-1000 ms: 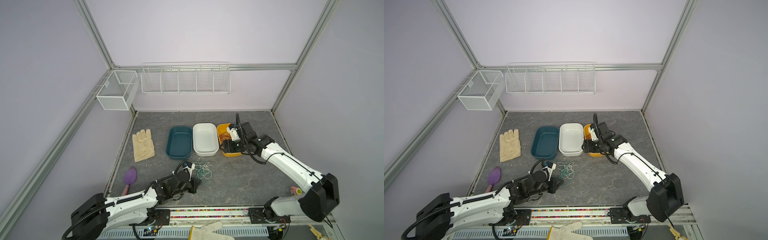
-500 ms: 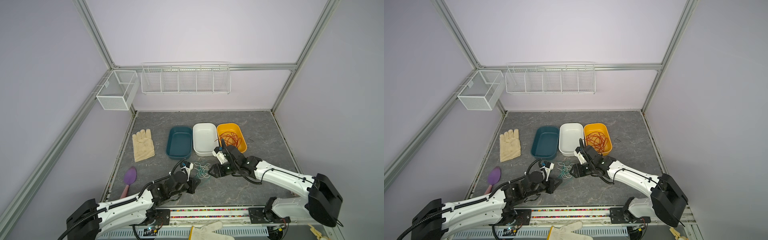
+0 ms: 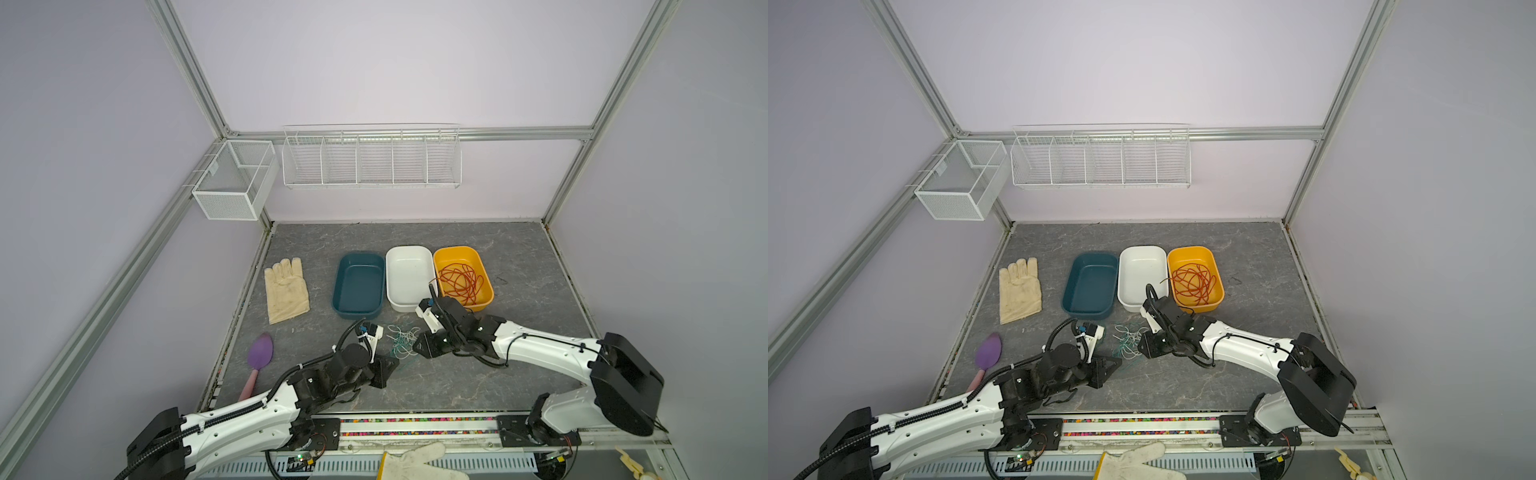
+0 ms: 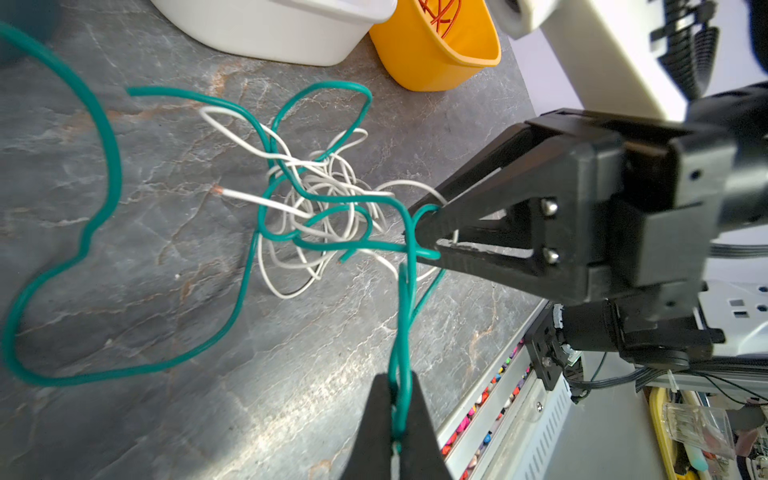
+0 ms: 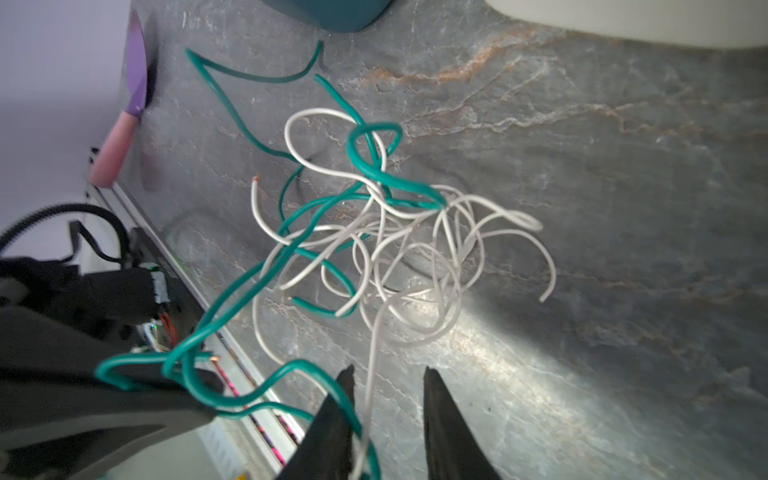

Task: Untangle the cables
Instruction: 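Move the right gripper to the tangle and grasp a white wire, then hold the white wire with the right gripper while the left lifts the green wire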

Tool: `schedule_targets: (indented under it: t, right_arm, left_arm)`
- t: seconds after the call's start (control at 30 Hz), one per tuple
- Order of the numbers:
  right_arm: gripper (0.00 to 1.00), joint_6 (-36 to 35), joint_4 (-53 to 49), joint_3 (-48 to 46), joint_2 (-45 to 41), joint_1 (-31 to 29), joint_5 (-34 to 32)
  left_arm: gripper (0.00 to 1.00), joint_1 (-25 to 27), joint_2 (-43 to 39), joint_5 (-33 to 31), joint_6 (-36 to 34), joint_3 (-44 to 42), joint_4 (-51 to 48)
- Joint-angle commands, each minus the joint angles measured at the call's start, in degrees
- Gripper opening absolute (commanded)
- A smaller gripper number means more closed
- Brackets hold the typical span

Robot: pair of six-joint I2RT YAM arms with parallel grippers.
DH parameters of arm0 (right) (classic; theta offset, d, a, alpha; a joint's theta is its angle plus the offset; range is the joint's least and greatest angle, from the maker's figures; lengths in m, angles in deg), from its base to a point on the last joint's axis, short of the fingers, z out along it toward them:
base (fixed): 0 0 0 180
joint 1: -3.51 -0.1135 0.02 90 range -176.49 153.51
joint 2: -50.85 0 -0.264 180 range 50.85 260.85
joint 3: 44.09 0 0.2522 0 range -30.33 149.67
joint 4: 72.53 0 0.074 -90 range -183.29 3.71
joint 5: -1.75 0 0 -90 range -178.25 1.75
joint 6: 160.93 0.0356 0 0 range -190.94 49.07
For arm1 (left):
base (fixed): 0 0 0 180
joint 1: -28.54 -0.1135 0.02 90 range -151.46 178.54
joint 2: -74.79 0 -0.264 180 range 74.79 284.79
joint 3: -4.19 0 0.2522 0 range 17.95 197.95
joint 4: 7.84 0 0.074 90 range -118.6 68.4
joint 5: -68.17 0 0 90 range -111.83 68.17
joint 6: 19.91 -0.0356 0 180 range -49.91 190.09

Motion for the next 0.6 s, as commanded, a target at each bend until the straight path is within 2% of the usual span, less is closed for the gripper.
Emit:
schedule_targets:
  t: [0.0, 0.17, 0.37, 0.57]
  right_arm:
    - [0.17, 0.9, -0.3, -1.2, -0.6, -0.3, -5.5]
    - [0.06, 3.3, -4.9, -1.6, -3.8, -0.2, -14.5]
    - [0.06, 7.4, -11.1, -2.0, -7.7, 0.4, -22.1]
    - [0.06, 10.2, -14.7, -3.8, -11.7, 1.7, -23.9]
  left_arm:
    - [0.0, 0.3, -1.4, -1.3, 0.5, -0.8, -1.5]
    - [0.0, 0.2, -3.6, -1.7, 0.9, -1.8, -2.4]
    - [0.0, 0.3, -7.1, -3.1, 1.1, -2.3, -5.4]
    - [0.0, 0.3, -10.4, -4.4, 0.9, -1.6, -8.9]
